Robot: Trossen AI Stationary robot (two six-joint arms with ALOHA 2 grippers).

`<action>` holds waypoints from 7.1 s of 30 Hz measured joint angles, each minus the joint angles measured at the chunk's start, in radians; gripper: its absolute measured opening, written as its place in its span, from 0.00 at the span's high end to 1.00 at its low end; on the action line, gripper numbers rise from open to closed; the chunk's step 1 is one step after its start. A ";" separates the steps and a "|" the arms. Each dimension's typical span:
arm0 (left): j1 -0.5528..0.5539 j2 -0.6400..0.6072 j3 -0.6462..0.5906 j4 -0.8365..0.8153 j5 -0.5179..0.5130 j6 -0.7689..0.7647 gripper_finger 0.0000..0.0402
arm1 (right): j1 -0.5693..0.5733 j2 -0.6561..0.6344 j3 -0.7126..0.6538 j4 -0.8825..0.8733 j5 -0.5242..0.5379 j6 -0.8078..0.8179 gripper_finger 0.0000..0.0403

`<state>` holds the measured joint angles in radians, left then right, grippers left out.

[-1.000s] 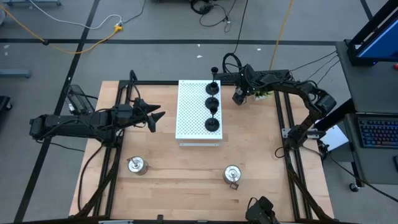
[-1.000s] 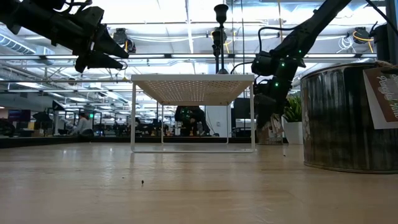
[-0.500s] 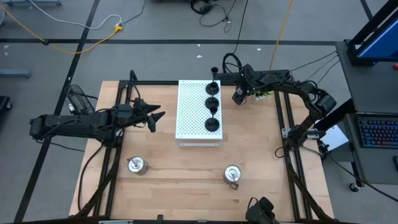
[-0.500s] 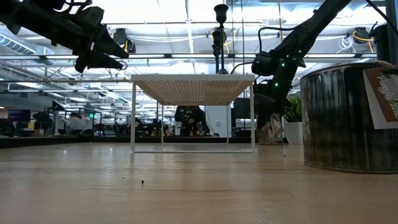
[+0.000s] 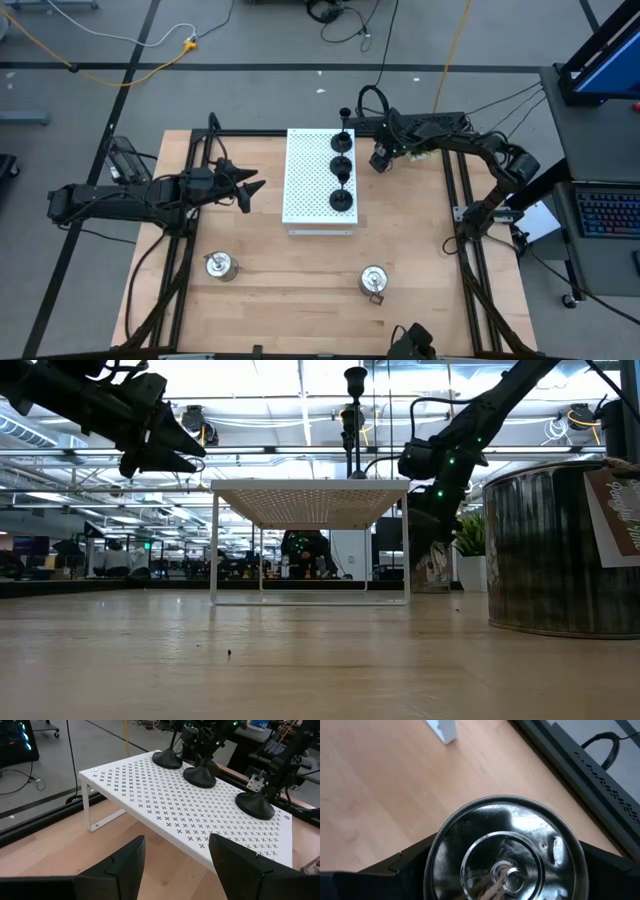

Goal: Pick & Place candle stick holders
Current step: Put the top right silver scented candle on the shelf

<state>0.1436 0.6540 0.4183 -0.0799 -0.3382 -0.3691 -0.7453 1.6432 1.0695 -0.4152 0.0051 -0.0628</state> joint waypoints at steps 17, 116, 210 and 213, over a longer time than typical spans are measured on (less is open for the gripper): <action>0.000 0.000 0.000 0.009 0.000 -0.007 0.44 | 0.090 -0.170 -0.002 -0.169 0.027 0.111 0.15; -0.679 0.401 0.392 0.187 0.106 -0.136 0.44 | 1.116 -0.014 0.466 0.084 0.171 0.548 0.15; -0.512 0.637 0.389 0.466 0.327 -0.131 0.00 | 1.061 0.186 0.701 0.164 0.226 0.608 0.16; -0.513 0.637 0.389 0.472 0.294 -0.142 0.00 | 1.060 0.185 0.701 0.167 0.229 0.607 0.16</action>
<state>-0.3691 1.2911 0.8070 0.3920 -0.0439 -0.5112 0.3145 1.8286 1.7706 -0.2484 0.2337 0.5445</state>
